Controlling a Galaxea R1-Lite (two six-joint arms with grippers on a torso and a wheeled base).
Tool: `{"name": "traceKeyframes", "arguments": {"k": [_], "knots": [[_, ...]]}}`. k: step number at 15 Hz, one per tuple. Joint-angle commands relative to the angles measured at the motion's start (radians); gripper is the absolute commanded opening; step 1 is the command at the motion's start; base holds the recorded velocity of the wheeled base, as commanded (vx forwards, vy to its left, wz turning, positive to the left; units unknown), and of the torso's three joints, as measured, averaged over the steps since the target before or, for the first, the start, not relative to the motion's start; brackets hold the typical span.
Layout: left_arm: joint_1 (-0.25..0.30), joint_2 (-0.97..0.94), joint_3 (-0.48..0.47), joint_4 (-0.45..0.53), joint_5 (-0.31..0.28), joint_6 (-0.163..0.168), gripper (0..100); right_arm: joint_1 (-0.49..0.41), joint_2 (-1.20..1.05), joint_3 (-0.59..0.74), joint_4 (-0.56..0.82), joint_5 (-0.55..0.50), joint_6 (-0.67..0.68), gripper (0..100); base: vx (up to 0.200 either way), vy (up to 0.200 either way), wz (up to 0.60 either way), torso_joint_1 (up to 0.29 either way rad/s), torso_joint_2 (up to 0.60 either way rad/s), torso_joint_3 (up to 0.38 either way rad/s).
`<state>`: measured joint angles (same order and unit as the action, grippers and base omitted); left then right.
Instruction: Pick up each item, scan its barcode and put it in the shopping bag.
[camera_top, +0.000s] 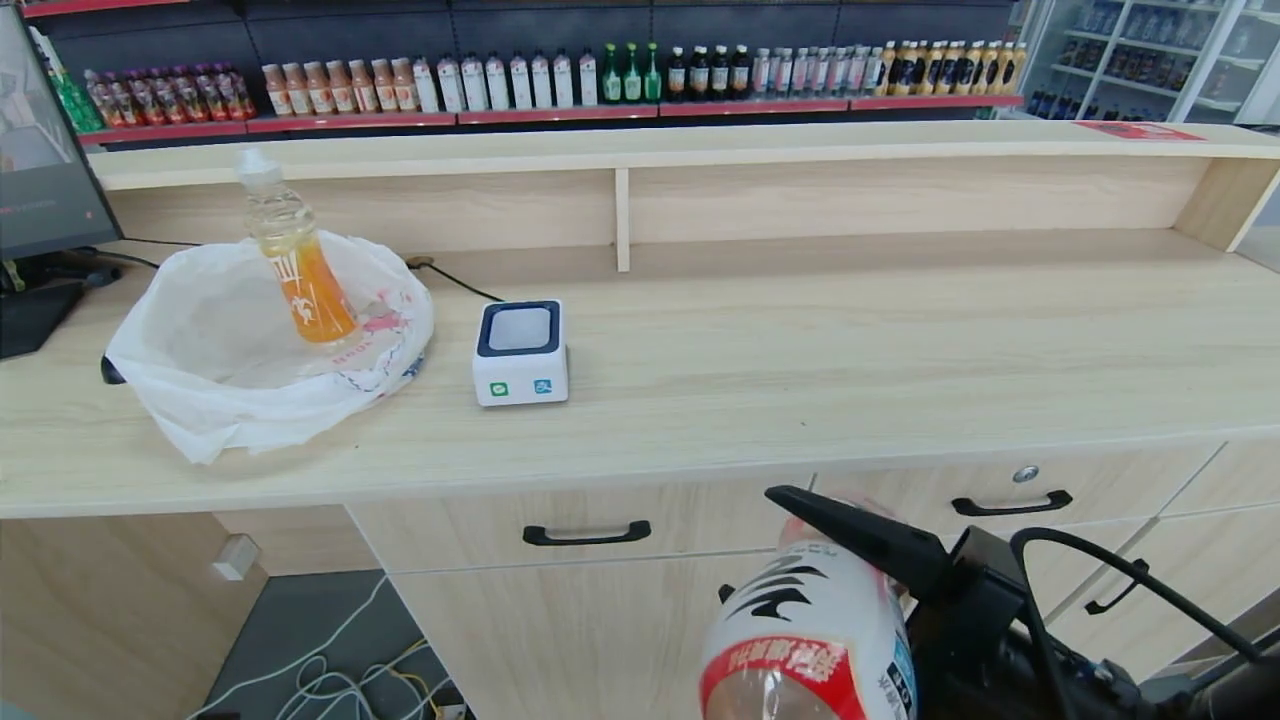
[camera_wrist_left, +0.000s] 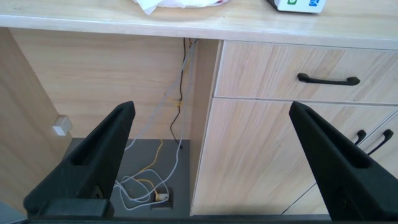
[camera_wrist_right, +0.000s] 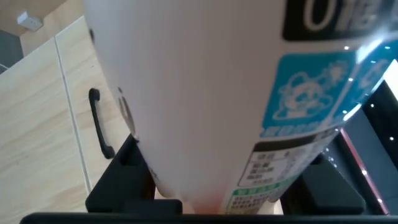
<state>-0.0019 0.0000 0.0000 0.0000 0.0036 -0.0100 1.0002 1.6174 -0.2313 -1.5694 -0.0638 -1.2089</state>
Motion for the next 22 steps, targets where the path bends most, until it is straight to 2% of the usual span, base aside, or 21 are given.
{"name": "traceKeyframes", "arguments": {"k": [1,3,5,7,9,13,16,19,22], "knots": [[0.0,0.0,0.0,0.0,0.001,-0.001,100,0.023,0.029,-0.071,-0.001,0.009,-0.001,0,0.0,0.0,0.0,0.0,0.0,0.0],[0.002,0.0,0.0,0.0,-0.001,-0.001,100,0.051,0.045,-0.171,-0.001,0.045,-0.008,0,0.0,0.0,0.0,0.0,0.0,0.0],[0.002,0.0,0.0,0.0,0.001,-0.001,100,0.101,0.058,-0.172,-0.001,0.029,-0.067,0,0.0,0.0,0.0,0.0,0.0,0.0],[0.002,0.0,0.0,0.0,0.001,-0.001,100,0.115,0.053,-0.192,-0.001,0.022,-0.087,0,0.0,0.0,0.0,0.0,0.0,0.0],[0.002,0.0,0.0,0.0,0.001,-0.001,100,0.147,0.019,-0.275,-0.001,-0.001,-0.166,0,0.0,0.0,0.0,0.0,0.0,0.0],[0.002,0.0,0.0,0.0,0.001,-0.001,100,0.268,0.015,-0.241,-0.001,-0.111,-0.285,0,0.0,0.0,0.0,0.0,0.0,0.0],[0.002,0.0,0.0,0.0,0.001,-0.001,100,0.279,0.022,-0.195,-0.001,-0.117,-0.308,0,0.0,0.0,0.0,0.0,0.0,0.0],[0.002,0.0,0.0,0.0,-0.001,-0.001,100,0.279,0.001,-0.2,-0.001,-0.113,-0.385,0,0.0,0.0,0.0,0.0,0.0,0.0],[0.002,0.0,0.0,0.0,-0.001,-0.001,100,0.278,-0.002,-0.201,-0.001,-0.111,-0.402,0,0.0,0.0,0.0,0.0,0.0,0.0]]}}
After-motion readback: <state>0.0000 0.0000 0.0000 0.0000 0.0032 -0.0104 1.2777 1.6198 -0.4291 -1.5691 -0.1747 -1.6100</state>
